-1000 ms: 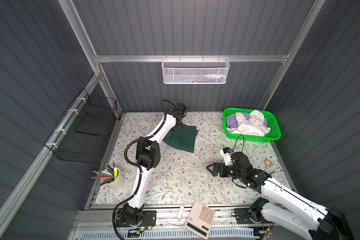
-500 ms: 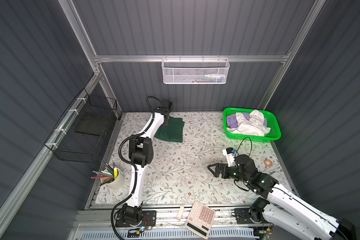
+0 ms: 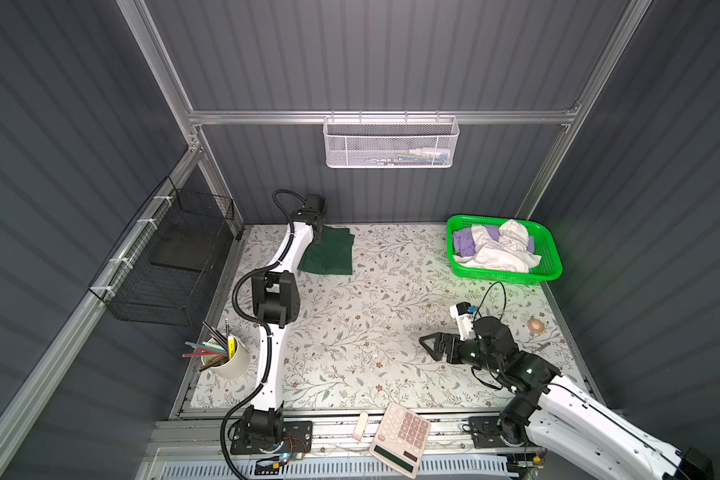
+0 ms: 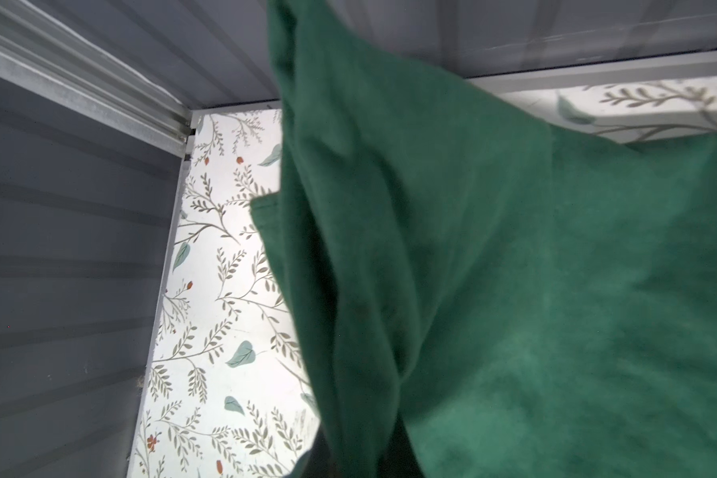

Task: Fold and stack the t-shirts
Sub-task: 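Carry the folded bundle with the left gripper to the far table corner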

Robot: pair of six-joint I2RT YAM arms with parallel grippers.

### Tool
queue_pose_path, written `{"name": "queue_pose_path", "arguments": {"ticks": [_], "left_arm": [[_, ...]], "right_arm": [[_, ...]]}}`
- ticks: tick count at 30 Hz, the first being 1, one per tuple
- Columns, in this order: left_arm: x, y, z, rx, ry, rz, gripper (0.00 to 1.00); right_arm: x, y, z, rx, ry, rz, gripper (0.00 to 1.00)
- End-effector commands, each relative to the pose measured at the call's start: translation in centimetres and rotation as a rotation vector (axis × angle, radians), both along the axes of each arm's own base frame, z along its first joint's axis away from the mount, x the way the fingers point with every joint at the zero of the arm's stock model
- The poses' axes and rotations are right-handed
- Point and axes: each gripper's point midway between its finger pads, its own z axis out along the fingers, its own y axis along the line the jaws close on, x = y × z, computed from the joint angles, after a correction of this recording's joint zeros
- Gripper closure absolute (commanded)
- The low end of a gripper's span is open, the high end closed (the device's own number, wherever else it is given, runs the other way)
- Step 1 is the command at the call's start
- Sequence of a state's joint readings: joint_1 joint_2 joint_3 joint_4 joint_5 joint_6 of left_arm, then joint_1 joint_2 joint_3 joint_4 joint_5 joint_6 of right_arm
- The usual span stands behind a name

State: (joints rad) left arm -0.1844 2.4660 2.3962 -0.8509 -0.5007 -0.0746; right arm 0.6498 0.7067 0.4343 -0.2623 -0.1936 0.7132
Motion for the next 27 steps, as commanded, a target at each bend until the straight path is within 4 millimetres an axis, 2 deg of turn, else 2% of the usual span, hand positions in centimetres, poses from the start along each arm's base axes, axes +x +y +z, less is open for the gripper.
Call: {"name": "queue_pose_path", "arguments": {"ticks": [1,7,12,19,24,27], "left_arm": [[0.0,2.7,2.0,-0.026,-0.060,0.096,1.00],[-0.9,5.5,0.6,-0.051,-0.035,0.162,1.00],[-2.2,6.8,0.0,-0.038,-0.017,0.216,1.00],[-2.6,7.6,-0.5,-0.024,0.004,0.231,1.00],[-2.6,8.5,-0.1,0.011,0.012,0.232,1.00],[-2.7,8.8,-0.7,-0.001,0.022,0.243,1.00]], "right_arm": [[0.3,0.0,0.6,-0.017,-0.015,0.000,0.01],[0.4,0.3,0.7,-0.001,-0.018,0.002,0.01],[0.6,0.5,0.4,0.004,-0.014,0.003,0.01],[0.8,0.9,0.9,-0.003,-0.034,0.026,0.01],[0.8,0.9,0.8,0.002,-0.043,0.028,0.01],[0.9,1.0,1.5,-0.015,-0.056,0.041,0.01]]}}
